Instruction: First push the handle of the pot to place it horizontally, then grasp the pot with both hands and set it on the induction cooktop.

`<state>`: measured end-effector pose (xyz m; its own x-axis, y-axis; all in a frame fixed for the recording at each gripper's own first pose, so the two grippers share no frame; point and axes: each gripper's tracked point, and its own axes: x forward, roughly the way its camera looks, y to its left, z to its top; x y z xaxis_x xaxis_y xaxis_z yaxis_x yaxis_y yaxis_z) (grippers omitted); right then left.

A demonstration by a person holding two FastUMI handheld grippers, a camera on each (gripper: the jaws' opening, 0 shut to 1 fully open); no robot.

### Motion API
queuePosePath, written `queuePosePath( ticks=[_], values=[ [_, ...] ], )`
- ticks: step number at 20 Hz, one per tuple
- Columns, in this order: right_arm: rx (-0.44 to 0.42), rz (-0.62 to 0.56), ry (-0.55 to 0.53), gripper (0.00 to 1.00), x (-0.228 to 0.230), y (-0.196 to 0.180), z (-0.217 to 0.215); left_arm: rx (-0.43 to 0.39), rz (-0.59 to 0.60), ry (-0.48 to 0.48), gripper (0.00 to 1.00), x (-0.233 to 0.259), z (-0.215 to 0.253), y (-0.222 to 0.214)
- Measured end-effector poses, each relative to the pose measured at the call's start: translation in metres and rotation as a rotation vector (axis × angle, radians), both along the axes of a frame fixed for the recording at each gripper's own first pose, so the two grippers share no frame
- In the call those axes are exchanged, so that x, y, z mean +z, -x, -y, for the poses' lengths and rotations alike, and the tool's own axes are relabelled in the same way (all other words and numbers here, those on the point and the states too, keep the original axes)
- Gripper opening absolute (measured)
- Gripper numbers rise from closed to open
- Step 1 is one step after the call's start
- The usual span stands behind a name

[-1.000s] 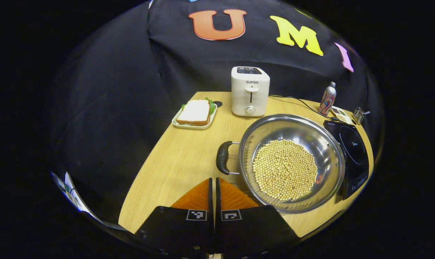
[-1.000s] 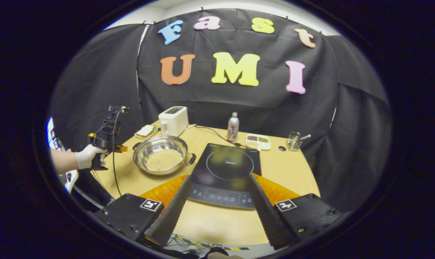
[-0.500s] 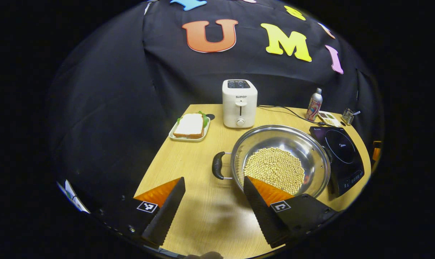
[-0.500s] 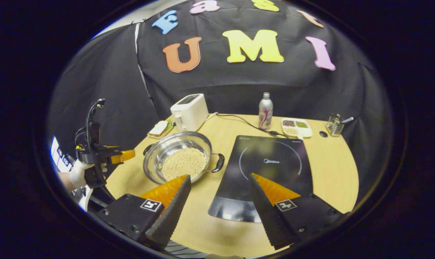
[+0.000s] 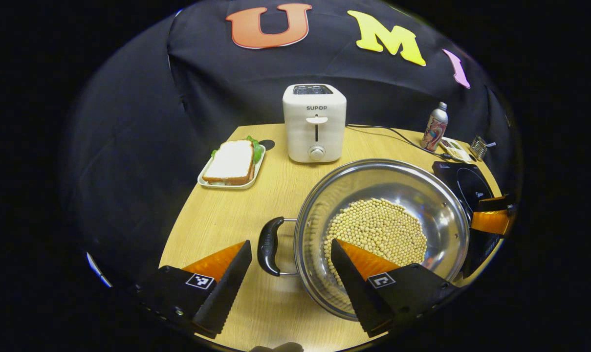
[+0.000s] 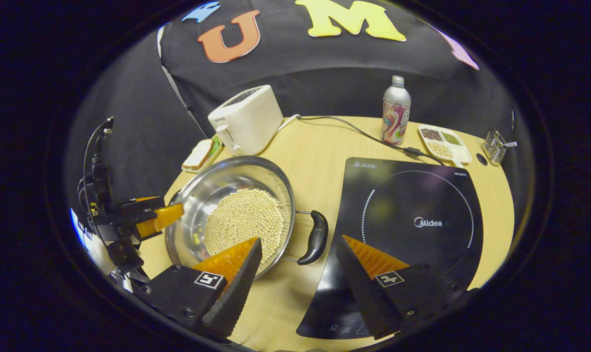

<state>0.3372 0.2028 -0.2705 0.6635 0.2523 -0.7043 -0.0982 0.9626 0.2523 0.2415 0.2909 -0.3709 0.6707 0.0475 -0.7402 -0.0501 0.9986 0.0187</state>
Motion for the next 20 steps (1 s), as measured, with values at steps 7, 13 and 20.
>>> queuePosePath(
  ticks=[7, 13, 20],
  values=[
    [-0.001, -0.090, 0.006, 0.89, -0.023, -0.024, -0.021, -0.021, -0.071, 0.012, 0.98, -0.020, -0.001, -0.018],
    [-0.062, -0.161, 0.002, 0.74, -0.034, -0.035, -0.023, -0.014, -0.138, -0.016, 0.92, -0.034, -0.009, -0.016],
    [-0.092, -0.243, -0.004, 0.61, -0.042, -0.035, -0.024, -0.005, -0.175, 0.022, 0.78, -0.034, -0.012, -0.011]
  ],
)
